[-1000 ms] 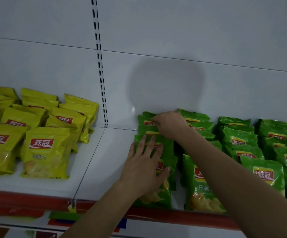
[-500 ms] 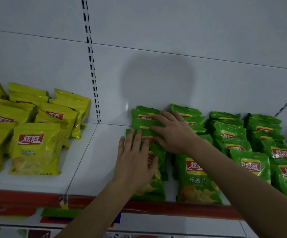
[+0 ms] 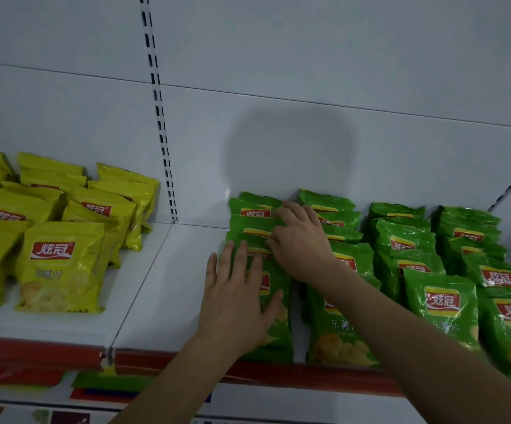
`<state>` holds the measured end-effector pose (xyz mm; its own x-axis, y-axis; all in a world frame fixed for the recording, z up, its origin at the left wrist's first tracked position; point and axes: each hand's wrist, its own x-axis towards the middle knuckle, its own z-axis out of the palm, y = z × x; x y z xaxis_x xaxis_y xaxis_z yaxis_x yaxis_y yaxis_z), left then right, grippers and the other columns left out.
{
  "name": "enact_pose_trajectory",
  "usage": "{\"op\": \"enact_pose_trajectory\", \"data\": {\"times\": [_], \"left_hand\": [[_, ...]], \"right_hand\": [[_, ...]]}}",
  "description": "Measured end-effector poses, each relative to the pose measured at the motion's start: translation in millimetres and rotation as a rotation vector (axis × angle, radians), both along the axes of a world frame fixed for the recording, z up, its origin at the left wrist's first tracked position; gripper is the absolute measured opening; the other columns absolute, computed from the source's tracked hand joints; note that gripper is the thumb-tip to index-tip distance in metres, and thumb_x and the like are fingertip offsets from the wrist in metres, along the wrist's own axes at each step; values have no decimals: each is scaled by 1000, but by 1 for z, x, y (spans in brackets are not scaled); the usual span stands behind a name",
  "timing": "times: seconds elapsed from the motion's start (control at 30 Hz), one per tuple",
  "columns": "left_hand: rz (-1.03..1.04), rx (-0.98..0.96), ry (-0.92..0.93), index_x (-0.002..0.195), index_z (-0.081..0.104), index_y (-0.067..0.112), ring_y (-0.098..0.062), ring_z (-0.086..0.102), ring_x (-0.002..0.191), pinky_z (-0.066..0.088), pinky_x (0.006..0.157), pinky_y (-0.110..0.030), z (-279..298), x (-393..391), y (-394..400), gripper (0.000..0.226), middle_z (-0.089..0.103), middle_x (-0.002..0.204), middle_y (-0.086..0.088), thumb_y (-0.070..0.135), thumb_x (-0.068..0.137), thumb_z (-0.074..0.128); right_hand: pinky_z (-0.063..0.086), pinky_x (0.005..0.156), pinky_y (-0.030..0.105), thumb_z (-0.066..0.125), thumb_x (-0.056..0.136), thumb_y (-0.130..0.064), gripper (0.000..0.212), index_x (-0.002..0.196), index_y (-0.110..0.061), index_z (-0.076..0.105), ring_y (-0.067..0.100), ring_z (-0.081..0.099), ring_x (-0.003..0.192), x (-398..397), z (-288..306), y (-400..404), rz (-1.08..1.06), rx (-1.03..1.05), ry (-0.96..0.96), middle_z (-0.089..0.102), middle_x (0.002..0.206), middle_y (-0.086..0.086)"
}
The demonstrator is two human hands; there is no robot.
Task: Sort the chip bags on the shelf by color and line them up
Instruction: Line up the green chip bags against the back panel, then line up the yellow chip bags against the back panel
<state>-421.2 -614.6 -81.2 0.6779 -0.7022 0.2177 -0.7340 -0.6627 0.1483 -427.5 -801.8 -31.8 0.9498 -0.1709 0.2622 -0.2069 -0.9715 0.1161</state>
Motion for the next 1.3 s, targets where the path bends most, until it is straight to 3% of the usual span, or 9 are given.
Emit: {"op": "enact_pose_trajectory", "data": {"times": [0.17,0.27,0.4,0.63,0.97,1.17,1.3], "left_hand": [[-1,-32,-36,160,41,22,-32,12,161,12,127,-63,-1,-2,2,81,27,171,-11,72,101,20],[-12,-21,-69,165,31,23,-30,1,163,7,128,-62,-2,-4,5,83,17,175,-8,74,100,16],[-27,15,-47,166,27,22,-32,-1,163,9,127,-63,-11,-4,5,87,15,175,-10,76,99,20],[1,-22,-76,167,23,23,-29,-6,163,5,127,-63,-1,-8,6,86,9,176,-8,77,100,15],[81,-136,-219,153,52,12,-40,24,158,23,123,-66,14,39,94,72,37,166,-18,60,100,41],[99,-156,-243,151,53,12,-40,26,157,25,124,-62,16,80,200,64,39,164,-18,53,103,41],[131,-112,-183,152,50,13,-37,24,158,27,124,-60,11,103,258,61,39,164,-16,47,105,31]], "right_hand": [[20,128,58,53,103,-46,42,137,-24,63,31,29,156,-4,0,-8,50,-42,-51,47,160,6],[12,129,62,32,108,-56,59,161,-30,36,34,13,162,-3,4,-8,60,-86,30,25,174,6],[-1,129,63,8,107,-63,68,168,-33,12,33,-5,164,2,1,-6,19,-123,223,1,178,2],[5,130,61,8,105,-64,70,164,-33,29,33,4,164,0,9,-4,19,-101,96,16,176,5],[13,129,61,26,104,-61,65,151,-24,51,35,14,162,16,23,83,51,-123,40,32,170,12],[24,126,60,29,102,-54,64,154,-23,49,37,24,158,42,5,192,101,33,-69,37,167,14],[23,126,60,30,104,-56,65,162,-27,35,38,19,160,67,-11,264,145,72,-77,23,174,12]]}}
